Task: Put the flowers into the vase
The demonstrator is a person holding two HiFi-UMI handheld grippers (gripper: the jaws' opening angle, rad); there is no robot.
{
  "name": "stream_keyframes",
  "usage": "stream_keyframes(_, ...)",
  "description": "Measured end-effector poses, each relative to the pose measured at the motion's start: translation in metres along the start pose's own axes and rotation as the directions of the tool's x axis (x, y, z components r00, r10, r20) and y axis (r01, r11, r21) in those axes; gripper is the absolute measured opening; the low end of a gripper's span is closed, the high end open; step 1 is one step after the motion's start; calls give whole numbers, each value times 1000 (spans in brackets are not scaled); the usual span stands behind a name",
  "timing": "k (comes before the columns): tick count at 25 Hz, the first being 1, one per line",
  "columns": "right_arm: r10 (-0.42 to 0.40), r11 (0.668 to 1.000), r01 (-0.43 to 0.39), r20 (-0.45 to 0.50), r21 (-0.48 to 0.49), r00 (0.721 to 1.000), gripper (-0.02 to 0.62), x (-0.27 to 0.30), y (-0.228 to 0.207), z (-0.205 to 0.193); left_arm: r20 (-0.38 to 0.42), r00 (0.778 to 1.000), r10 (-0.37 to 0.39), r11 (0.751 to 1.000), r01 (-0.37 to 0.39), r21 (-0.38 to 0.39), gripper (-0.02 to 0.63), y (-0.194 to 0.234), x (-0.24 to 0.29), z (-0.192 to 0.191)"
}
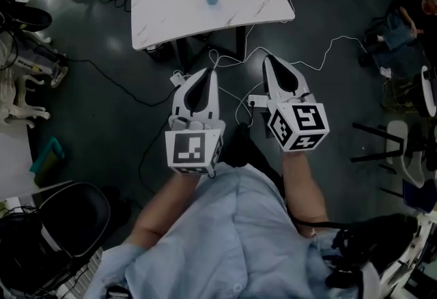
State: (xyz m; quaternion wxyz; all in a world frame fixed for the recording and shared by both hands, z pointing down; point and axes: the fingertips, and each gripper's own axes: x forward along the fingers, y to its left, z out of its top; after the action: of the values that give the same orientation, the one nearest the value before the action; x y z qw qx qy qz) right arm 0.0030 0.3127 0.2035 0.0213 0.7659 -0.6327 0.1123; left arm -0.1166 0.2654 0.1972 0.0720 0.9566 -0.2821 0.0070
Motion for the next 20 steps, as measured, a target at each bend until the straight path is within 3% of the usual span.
stream_keyframes(9,-7,1000,6,-13,-27,1000,3,58,-34,3,-16,1000,-6,1000,6,3,5,18,68,-5)
stream_keyframes(20,43,999,-45,-101,-20,994,3,178,-107,-2,-70,997,32,999,-31,10,5,49,196,-12)
